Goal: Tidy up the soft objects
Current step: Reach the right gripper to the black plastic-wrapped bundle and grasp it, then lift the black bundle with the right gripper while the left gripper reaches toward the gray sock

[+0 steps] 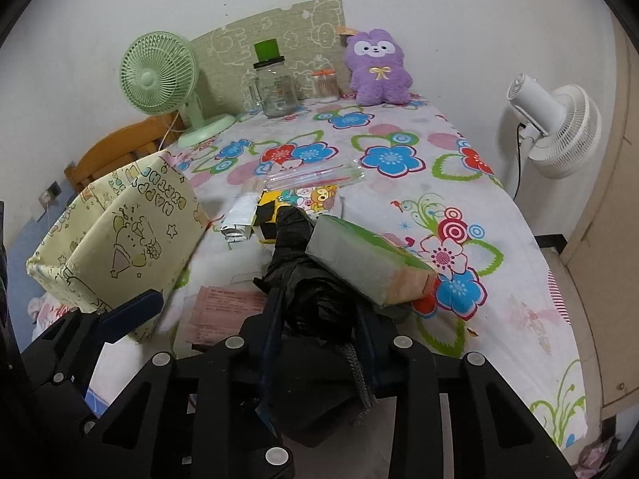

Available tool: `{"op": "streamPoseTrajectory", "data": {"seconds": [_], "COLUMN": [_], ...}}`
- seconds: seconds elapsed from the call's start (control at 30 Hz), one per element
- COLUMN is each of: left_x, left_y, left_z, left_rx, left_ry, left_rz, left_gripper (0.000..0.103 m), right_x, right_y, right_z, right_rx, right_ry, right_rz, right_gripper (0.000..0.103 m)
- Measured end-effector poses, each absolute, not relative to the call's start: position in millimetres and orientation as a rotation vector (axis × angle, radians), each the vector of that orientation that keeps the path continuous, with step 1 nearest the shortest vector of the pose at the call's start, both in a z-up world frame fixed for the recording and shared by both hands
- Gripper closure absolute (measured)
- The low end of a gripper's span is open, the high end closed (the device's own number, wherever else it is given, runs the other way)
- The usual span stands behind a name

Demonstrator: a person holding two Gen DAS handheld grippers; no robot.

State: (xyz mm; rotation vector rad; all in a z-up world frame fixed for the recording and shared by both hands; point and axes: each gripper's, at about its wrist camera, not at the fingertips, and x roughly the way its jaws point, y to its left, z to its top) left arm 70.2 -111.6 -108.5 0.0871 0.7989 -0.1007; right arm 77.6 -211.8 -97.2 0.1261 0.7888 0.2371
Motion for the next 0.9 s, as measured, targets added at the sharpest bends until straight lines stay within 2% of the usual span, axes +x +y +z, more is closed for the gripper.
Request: {"op": "streamPoseTrajectory", "data": {"seconds": [0.13,0.3,0.4,0.9], "left_x": [70.6,72.8,73.7,73.0], "left_y": [-111.6,-112.4,-113.4,-106.0], "left_z": [-109.1,-110.6,-110.0,-97.3], "left_rx": [0.071,0.05,0.052,0.045], "left_ry": [0.8,0.819,0.815,0.804], "left_rz": [-0.128,-0.177,-0.194,-0.218], "left_gripper": [0.026,0.052,0.06,0.087], "right_x": [79.9,81.8,83.0,82.9], "right_y": [-212.4,-212.3,-212.1,-206.8], "right_z": [-97.9,-98.4,-98.6,-87.7], "right_rx": [0.133,0.139,0.141,0.142], "right_ry": [0.788,0.791,0.793,0.767], "right_rz": [0.248,0.253,0.253,0.244], "right_gripper": [0.067,0.067,0.067,0.068]}}
